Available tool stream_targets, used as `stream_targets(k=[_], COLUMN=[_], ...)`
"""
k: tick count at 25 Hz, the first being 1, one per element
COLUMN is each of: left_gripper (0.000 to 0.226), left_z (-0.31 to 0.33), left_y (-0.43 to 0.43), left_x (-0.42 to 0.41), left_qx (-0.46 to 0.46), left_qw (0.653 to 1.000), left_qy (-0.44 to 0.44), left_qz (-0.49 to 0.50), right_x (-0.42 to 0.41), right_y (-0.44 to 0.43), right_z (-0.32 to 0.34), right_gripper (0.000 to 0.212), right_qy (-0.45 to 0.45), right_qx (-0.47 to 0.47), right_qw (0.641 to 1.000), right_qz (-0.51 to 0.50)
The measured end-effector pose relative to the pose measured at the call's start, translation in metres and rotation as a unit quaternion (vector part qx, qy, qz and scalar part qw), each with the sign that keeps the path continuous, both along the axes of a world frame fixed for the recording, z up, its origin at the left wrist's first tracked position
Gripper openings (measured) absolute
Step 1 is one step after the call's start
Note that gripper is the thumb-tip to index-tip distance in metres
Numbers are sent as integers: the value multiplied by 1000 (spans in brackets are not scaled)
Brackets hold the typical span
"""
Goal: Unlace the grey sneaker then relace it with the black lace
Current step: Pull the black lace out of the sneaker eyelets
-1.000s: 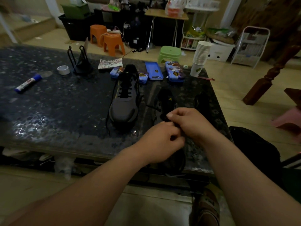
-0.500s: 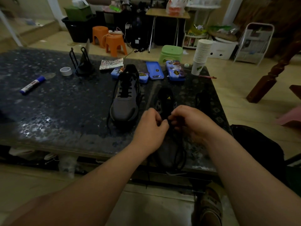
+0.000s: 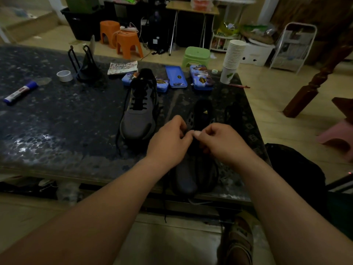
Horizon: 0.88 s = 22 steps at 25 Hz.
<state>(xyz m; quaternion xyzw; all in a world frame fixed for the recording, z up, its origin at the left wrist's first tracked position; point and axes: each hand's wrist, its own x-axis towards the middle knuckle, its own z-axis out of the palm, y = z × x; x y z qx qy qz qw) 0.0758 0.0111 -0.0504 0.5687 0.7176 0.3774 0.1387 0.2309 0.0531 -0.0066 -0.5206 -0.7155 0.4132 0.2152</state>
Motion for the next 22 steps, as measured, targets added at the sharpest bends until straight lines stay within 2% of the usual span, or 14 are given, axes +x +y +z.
stream_targets(k=[3, 7, 10, 12, 14, 15, 16, 17, 19, 21, 22], left_gripper=[30, 28, 22, 22, 21, 17, 12, 8, 15, 25, 33], left_z=[5, 9, 10, 10, 9, 8, 6, 5, 4, 7, 8], left_y=[6, 6, 9, 10, 10, 8, 6, 2, -5, -10, -10], left_x=[-2, 4, 6, 4, -3, -7, -11, -15, -15, -8, -3], left_qx=[-7, 1, -4, -20, -29, -23, -6, 25, 80, 76, 57], left_qw=[999, 989, 984, 990, 999, 999, 999, 999, 994, 987, 984], left_qy=[51, 146, 176, 134, 29, -23, -39, -19, 41, 80, 108], left_qz=[15, 6, 28, 25, 14, 12, 7, -5, -60, -118, -131], right_x=[-5, 3, 10, 20, 29, 32, 33, 32, 28, 25, 22], right_y=[8, 10, 10, 6, -7, -14, -17, -18, -7, 9, 15], right_z=[-4, -2, 6, 16, 28, 31, 32, 31, 20, 6, 1], right_gripper=[18, 19, 23, 18, 10, 10, 15, 19, 18, 23, 33], right_qy=[-41, -7, 37, 49, 11, -12, -22, -18, -10, -35, -30], right_qx=[31, -33, -80, -111, -157, -180, -190, -181, -95, 4, 11], right_qw=[999, 999, 994, 981, 928, 899, 895, 917, 984, 999, 996], right_qz=[-3, 37, 59, 152, 338, 399, 402, 355, 149, -36, -84])
